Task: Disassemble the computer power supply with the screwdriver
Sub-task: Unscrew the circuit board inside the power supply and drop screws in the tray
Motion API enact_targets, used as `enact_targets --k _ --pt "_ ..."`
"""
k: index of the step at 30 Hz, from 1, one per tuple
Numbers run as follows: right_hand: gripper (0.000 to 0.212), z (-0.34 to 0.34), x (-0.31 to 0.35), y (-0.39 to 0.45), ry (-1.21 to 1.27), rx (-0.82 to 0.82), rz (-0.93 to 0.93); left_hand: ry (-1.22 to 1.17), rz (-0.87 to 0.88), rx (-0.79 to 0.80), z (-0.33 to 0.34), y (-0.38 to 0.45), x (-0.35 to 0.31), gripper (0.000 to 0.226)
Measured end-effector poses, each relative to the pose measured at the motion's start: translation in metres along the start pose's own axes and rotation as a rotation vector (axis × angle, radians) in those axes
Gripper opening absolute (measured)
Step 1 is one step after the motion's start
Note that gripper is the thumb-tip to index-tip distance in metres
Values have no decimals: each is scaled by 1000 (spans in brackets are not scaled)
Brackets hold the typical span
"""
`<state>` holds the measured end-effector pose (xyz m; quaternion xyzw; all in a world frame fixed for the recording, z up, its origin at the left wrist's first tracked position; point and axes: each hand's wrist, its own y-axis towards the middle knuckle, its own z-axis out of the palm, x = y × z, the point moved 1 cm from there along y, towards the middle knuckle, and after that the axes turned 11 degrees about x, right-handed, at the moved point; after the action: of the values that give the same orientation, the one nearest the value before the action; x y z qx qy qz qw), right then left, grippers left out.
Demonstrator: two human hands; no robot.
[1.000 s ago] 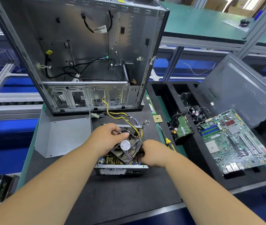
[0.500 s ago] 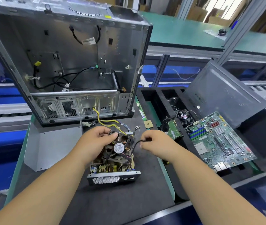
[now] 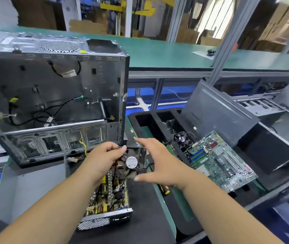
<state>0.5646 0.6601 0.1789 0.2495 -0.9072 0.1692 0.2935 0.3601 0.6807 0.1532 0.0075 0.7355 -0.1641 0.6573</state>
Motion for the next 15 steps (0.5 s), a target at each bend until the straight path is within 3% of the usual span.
enact_targets --k 8,15 --pt "102 -39 -38 0 -381 64 -51 67 -94 -133 50 33 -10 34" --pt "91 -86 -93 1 -268 -2 -60 10 -101 -177 95 60 -31 37"
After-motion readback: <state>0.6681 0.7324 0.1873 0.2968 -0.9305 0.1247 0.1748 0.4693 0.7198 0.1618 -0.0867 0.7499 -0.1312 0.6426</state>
